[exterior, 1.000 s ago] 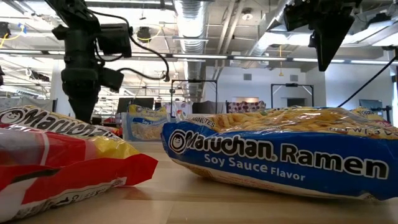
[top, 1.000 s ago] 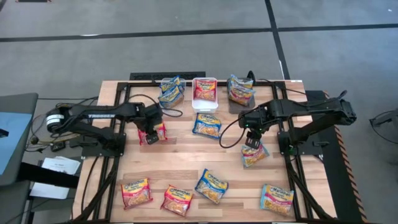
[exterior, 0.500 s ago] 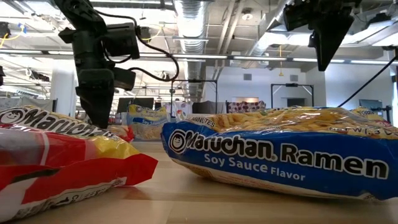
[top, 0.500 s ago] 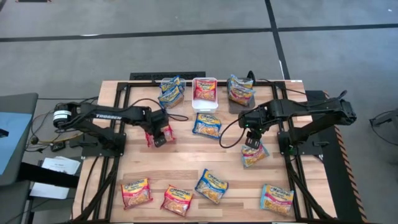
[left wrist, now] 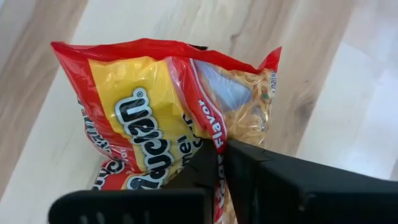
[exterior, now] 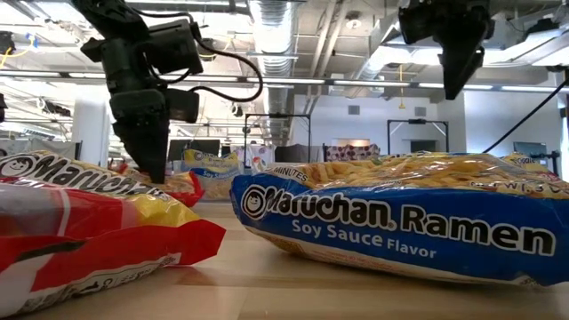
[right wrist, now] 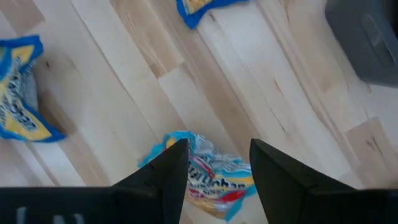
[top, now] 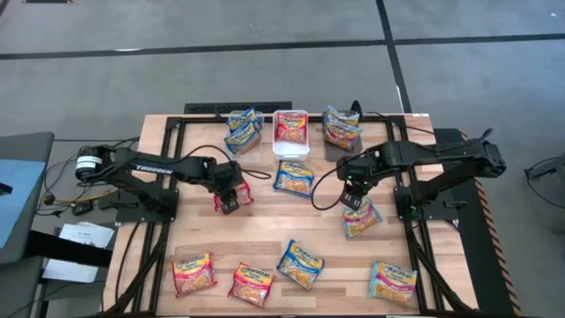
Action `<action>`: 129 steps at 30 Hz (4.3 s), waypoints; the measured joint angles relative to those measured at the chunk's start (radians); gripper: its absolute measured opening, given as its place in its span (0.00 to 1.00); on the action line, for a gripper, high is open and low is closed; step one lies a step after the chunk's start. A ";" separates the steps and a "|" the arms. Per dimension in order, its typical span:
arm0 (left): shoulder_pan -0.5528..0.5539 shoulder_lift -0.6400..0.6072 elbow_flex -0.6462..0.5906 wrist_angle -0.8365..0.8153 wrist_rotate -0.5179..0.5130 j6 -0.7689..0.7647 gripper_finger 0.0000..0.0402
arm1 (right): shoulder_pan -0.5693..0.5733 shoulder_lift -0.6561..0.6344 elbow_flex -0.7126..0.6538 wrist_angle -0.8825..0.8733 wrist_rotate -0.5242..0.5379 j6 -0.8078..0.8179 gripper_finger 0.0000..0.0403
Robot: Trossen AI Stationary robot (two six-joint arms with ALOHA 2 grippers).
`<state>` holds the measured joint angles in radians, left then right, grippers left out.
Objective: Sort Maruchan noodles
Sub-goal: Put the red noodle pack into the white bin
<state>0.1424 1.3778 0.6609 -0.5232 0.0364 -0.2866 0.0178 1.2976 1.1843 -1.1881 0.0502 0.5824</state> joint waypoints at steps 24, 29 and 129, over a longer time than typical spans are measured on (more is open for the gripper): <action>-0.147 -0.161 -0.004 0.105 -0.116 0.074 0.00 | -0.002 0.000 0.000 0.422 -0.024 -0.045 0.49; -0.177 -0.161 -0.003 0.161 -0.169 0.111 0.00 | -0.008 0.000 0.000 0.549 -0.025 -0.067 0.49; -0.186 -0.163 0.214 0.207 -0.600 1.180 0.00 | -0.214 0.493 0.404 0.824 -0.187 -0.205 0.57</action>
<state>-0.0433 1.2150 0.8745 -0.3161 -0.5640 0.8935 -0.1967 1.7905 1.5883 -0.3641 -0.1370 0.3771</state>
